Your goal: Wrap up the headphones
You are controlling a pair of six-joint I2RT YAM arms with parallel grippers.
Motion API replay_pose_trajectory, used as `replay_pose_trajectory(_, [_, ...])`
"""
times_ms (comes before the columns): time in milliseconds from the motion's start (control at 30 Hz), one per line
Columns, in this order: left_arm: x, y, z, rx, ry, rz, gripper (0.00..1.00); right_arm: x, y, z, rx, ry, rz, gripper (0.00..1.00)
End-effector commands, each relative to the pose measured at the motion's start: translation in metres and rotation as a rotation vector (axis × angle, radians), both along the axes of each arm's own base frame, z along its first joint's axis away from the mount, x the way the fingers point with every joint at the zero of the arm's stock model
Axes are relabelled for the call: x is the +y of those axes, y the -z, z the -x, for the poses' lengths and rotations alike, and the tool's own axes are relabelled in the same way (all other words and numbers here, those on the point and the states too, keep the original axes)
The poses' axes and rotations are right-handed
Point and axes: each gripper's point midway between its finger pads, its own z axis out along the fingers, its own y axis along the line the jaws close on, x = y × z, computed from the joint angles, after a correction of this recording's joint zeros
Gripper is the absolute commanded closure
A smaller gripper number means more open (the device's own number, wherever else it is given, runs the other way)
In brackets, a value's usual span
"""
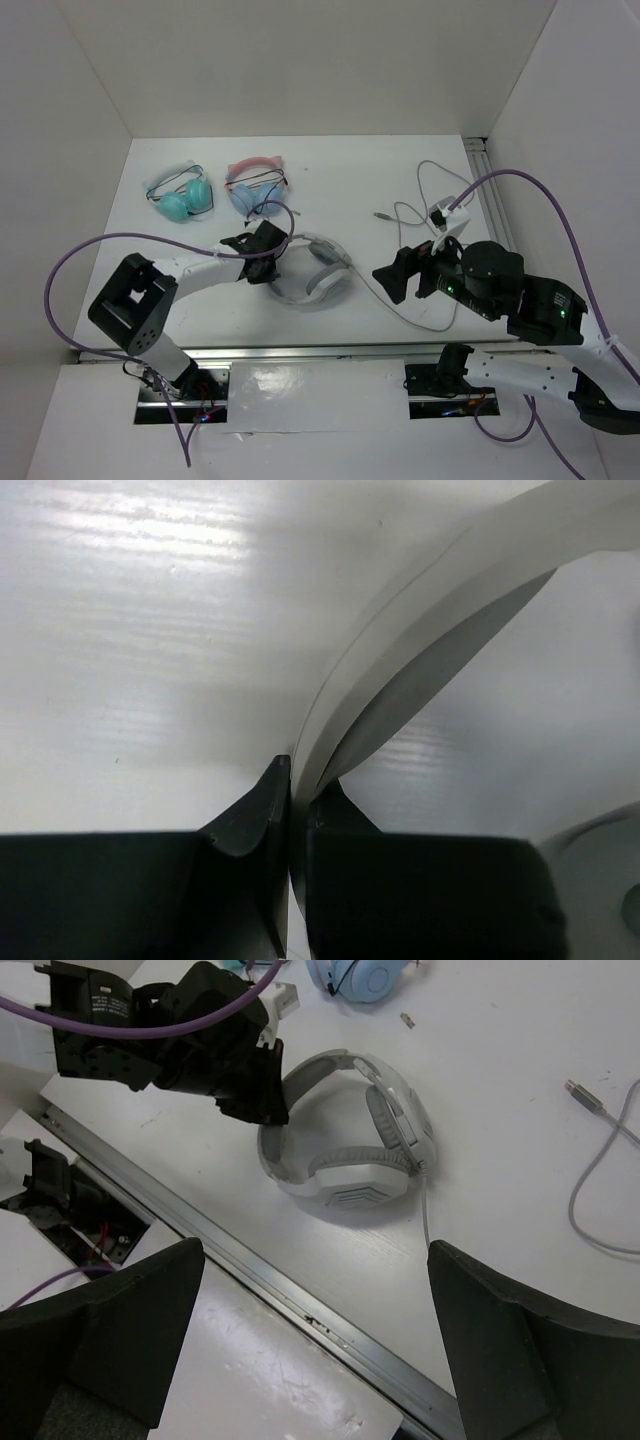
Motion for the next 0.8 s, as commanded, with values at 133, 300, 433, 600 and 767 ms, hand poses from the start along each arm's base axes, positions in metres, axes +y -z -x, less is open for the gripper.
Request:
replay_pose_trajectory(133, [0.007,-0.114,0.038,-0.174,0.01,-0.022,1.0,0.01,-0.009,-0.002,-0.079,-0.068,-0.009,0.0])
replay_pose_trajectory(300, [0.048,-0.237,0.065,-0.393,-0.051,0.076,1.0,0.033,-0.021,0.009,-0.189,-0.217,-0.113,0.0])
replay_pose_trajectory(433, [0.079,-0.307,0.08,-0.509,-0.056,0.082,1.0,0.046,-0.037,0.008,-0.3,-0.271,-0.164,0.0])
replay_pose_trajectory(600, [0.11,-0.352,0.087,-0.564,-0.09,-0.012,1.0,0.081,-0.035,0.008,-0.361,-0.423,-0.088,0.0])
replay_pose_trajectory(767, [0.117,-0.367,0.083,-0.572,-0.113,-0.047,1.0,0.088,-0.037,-0.009,-0.411,-0.381,-0.039,0.0])
